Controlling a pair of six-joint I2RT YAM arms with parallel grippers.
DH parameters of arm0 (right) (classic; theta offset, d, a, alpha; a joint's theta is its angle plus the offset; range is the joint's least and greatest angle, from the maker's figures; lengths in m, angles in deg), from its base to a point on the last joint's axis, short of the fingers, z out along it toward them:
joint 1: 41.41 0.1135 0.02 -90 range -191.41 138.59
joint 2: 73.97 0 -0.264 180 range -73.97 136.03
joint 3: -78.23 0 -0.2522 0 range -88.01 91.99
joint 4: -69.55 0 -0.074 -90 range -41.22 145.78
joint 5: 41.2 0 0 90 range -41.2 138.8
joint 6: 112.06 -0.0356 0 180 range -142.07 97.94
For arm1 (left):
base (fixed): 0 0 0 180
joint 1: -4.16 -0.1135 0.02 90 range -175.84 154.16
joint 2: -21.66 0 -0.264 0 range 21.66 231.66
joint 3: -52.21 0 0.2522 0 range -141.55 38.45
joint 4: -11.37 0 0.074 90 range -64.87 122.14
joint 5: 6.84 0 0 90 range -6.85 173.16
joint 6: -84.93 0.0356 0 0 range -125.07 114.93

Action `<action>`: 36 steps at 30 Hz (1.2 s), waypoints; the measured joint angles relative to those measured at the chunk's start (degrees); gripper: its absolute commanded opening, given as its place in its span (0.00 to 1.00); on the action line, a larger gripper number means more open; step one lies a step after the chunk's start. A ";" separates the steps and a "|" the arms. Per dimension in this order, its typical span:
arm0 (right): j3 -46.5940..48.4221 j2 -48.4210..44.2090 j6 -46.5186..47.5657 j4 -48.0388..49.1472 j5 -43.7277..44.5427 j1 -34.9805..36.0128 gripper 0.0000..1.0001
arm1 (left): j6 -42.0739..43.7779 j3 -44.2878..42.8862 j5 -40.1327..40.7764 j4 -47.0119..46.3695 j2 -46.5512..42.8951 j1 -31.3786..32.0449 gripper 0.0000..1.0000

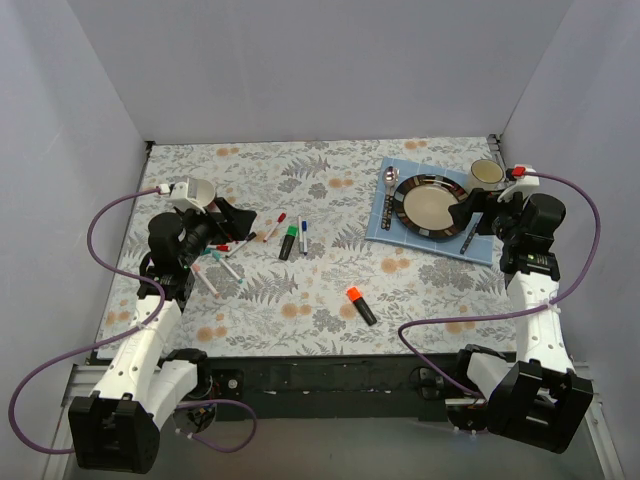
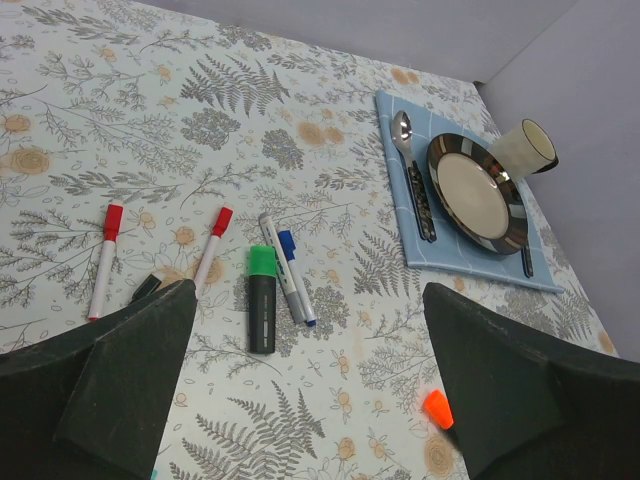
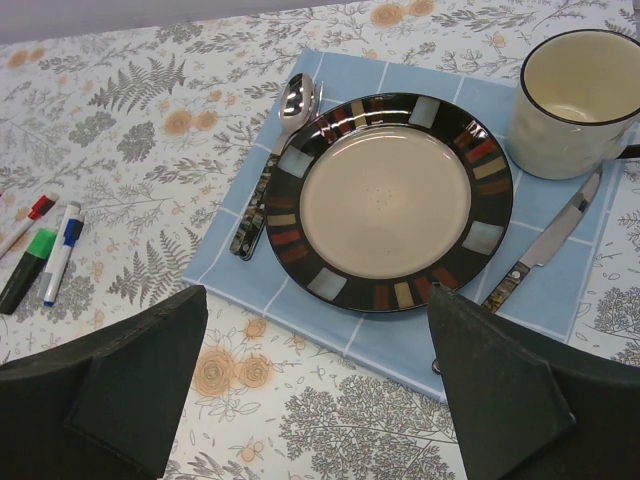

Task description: Open the pen caps

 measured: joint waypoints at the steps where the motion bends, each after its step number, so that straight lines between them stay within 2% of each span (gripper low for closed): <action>1: 0.00 0.00 -0.02 0.00 -0.02 0.00 0.98 | 0.00 0.00 0.00 0.00 0.00 0.00 0.98; 9: -0.04 -0.04 1.42 0.02 -2.97 -0.02 0.98 | -0.02 0.00 -0.31 0.00 0.00 0.00 0.98; 17: -5.53 -2.03 9.44 3.02 -18.75 0.07 0.98 | -4.09 0.00 -5.05 -1.88 2.99 0.00 0.98; 22: -5.92 -1.46 13.22 2.34 -21.90 1.36 0.98 | -7.28 0.00 -6.69 -0.52 5.84 0.68 0.98; 24: -5.90 -1.11 14.62 1.84 -21.99 2.58 0.98 | -7.50 -0.55 -4.81 1.27 6.62 2.69 0.98; 27: -5.90 -0.76 17.33 0.24 -21.92 5.07 0.98 | -6.97 -4.33 1.51 5.77 10.27 9.92 0.98; 30: -5.90 -0.72 21.18 -2.16 -23.47 6.80 0.98 | -6.03 -8.98 11.19 10.25 15.06 16.63 0.96; 36: -5.90 -0.74 26.60 -5.22 -25.99 8.94 0.98 | -6.60 -9.90 30.77 17.84 17.68 17.97 0.88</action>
